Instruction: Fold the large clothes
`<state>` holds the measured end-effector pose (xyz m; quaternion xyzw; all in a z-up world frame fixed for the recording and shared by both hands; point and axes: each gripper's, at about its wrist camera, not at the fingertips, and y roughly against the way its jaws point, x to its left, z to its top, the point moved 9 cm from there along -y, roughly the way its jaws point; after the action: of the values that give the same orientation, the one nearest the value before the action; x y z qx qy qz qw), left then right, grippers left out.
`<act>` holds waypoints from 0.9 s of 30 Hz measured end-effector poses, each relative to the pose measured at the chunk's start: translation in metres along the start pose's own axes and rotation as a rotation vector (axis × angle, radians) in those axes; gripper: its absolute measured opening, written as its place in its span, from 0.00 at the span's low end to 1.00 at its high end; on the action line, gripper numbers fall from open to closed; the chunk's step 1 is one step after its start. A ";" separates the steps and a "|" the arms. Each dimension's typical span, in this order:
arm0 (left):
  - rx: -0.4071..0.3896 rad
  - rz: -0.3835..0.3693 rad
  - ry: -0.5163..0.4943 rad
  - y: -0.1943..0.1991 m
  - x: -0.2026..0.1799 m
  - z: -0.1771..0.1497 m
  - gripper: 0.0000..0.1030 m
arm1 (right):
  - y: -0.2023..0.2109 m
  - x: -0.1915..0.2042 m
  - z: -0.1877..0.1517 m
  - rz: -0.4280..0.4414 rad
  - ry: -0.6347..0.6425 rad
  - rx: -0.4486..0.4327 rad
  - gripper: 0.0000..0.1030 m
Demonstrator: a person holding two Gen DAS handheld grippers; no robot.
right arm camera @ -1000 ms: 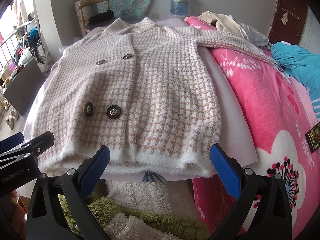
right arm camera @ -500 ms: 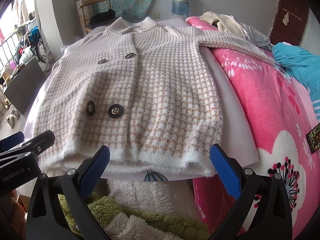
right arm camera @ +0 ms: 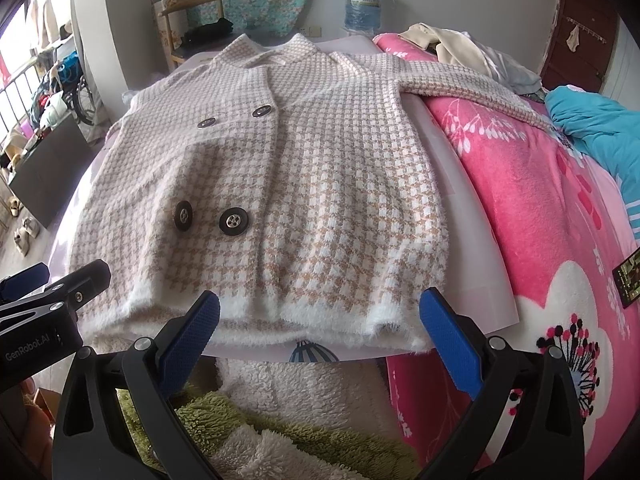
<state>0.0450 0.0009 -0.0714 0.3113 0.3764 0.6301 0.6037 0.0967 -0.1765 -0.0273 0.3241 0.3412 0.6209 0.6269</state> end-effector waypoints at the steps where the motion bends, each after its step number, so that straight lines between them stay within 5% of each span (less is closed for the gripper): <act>1: 0.000 0.000 -0.001 0.000 0.000 0.000 0.92 | 0.000 0.000 0.000 0.000 0.000 0.000 0.95; 27: -0.005 0.003 0.000 0.001 0.007 0.001 0.92 | 0.000 0.004 0.005 -0.006 0.012 -0.004 0.95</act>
<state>0.0450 0.0085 -0.0705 0.3104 0.3744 0.6318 0.6035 0.1012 -0.1724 -0.0245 0.3181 0.3449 0.6214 0.6275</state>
